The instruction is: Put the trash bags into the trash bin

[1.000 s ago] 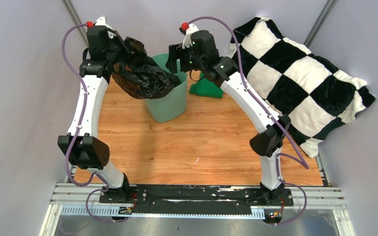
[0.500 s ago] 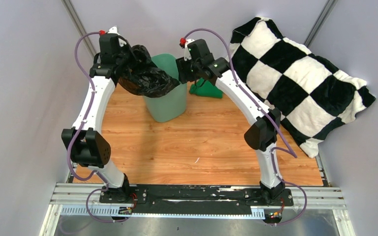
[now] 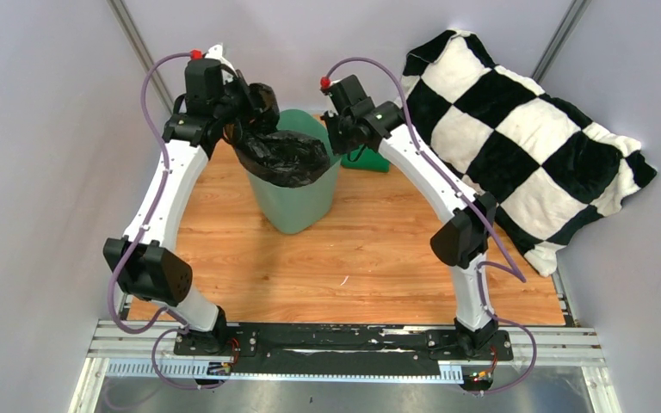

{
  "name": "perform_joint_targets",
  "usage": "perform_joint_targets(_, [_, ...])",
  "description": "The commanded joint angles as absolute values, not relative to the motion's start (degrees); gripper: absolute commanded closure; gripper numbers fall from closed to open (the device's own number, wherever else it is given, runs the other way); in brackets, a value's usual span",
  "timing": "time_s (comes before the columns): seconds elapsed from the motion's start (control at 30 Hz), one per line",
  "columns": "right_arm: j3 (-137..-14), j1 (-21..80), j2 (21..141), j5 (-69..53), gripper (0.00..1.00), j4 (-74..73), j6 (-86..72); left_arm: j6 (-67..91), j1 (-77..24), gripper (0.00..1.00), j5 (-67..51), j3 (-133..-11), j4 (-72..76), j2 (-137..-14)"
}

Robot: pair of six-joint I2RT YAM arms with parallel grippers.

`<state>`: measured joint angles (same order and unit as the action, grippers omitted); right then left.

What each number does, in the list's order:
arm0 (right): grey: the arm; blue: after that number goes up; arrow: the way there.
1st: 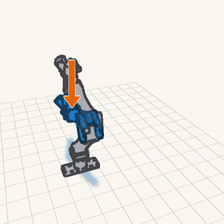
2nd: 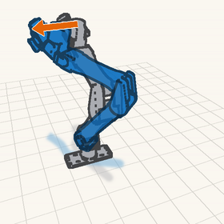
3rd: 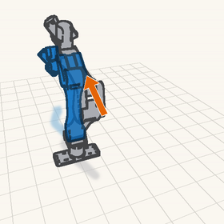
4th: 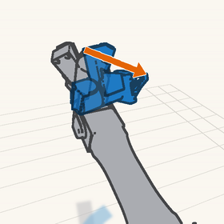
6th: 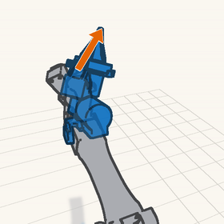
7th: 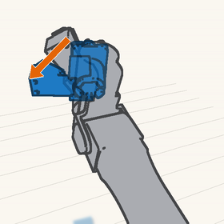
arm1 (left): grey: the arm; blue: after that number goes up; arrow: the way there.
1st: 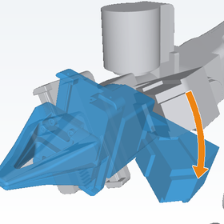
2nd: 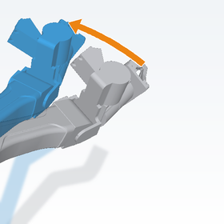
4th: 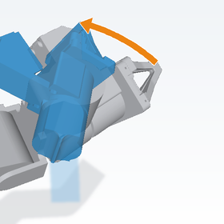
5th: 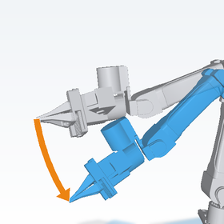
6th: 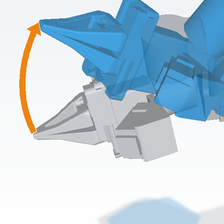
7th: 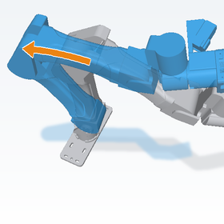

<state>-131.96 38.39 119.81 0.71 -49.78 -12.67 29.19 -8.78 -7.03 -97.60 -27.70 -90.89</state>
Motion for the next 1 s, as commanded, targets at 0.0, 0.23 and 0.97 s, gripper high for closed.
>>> perform_joint_targets(0.0, [-125.2,39.2,110.1,6.3,1.00,-55.1,-15.8,29.8,-11.9,1.00,-9.5,-96.5,-29.2,-85.5])
perform_joint_targets(0.23, [-102.6,43.3,95.2,13.4,1.00,-48.7,-20.0,31.3,-15.8,1.00,-9.8,-89.9,-28.0,-78.8])
perform_joint_targets(0.97, [-88.8,45.7,71.7,10.5,0.24,-34.2,-5.4,33.3,-17.2,1.00,-17.9,-89.8,-28.9,-73.5])
